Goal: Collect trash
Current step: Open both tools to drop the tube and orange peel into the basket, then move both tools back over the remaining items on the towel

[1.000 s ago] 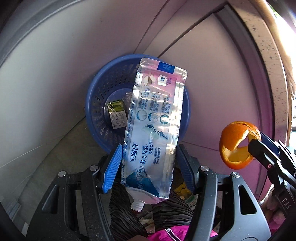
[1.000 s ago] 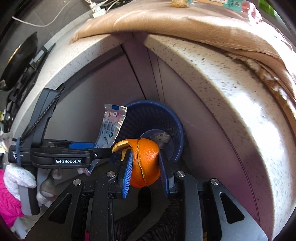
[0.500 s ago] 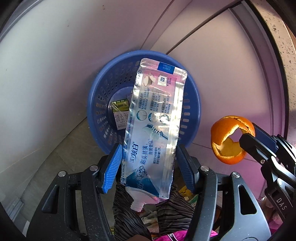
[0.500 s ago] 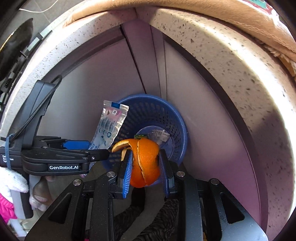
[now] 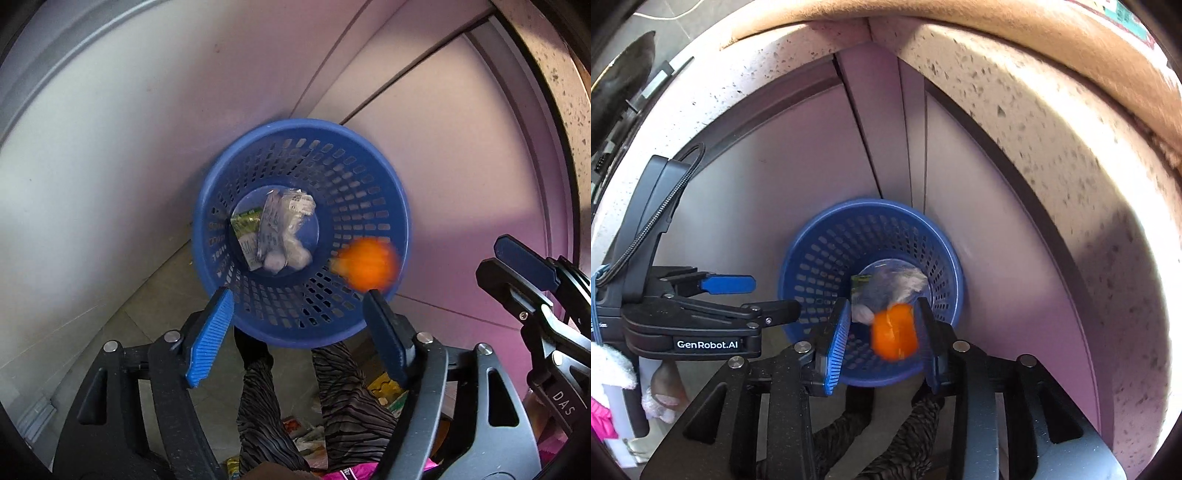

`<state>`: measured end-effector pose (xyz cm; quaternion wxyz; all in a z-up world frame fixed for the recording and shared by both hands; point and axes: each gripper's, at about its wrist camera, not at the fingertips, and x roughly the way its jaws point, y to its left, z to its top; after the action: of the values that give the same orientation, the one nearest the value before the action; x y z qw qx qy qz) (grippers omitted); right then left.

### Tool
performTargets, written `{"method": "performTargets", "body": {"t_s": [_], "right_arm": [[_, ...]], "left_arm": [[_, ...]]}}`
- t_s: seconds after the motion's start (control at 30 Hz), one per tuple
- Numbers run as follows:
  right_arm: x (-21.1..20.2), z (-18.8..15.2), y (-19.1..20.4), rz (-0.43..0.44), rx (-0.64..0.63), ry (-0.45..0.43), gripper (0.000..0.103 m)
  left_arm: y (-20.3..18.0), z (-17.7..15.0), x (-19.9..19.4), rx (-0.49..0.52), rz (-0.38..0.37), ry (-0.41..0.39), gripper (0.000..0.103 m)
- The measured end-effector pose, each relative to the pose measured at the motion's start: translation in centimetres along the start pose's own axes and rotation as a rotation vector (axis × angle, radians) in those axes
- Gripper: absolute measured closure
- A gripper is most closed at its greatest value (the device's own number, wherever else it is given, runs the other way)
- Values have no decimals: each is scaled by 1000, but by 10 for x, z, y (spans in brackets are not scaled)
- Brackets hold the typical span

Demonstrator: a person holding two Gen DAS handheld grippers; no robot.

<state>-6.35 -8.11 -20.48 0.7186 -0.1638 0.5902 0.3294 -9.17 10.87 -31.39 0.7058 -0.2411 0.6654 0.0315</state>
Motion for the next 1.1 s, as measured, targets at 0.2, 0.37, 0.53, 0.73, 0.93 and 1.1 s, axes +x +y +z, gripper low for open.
{"method": "performTargets", "body": {"t_s": [0.2,0.37,0.53,0.73,0.93,1.1], "right_arm": [[-11,8,6,-14,-27,-11,69],[-18,15,6,-18,-26,-12,69],[-32,18,4,-12,-25,-23,69],[-57,15,-1,14,3,-50,69],[-98,12,-7,57,36,-104,69],[-137,10,-17,92,65,-178,62]], "left_arm": [[8,6,-5,1,-8,-14,28],[14,9,-11,2,-18,-26,28],[13,3,-14,4,-24,-50,28],[8,-4,-42,24,-31,-112,28],[-6,-11,-77,70,-43,-188,28],[-21,-16,-114,123,-74,-251,28]]}}
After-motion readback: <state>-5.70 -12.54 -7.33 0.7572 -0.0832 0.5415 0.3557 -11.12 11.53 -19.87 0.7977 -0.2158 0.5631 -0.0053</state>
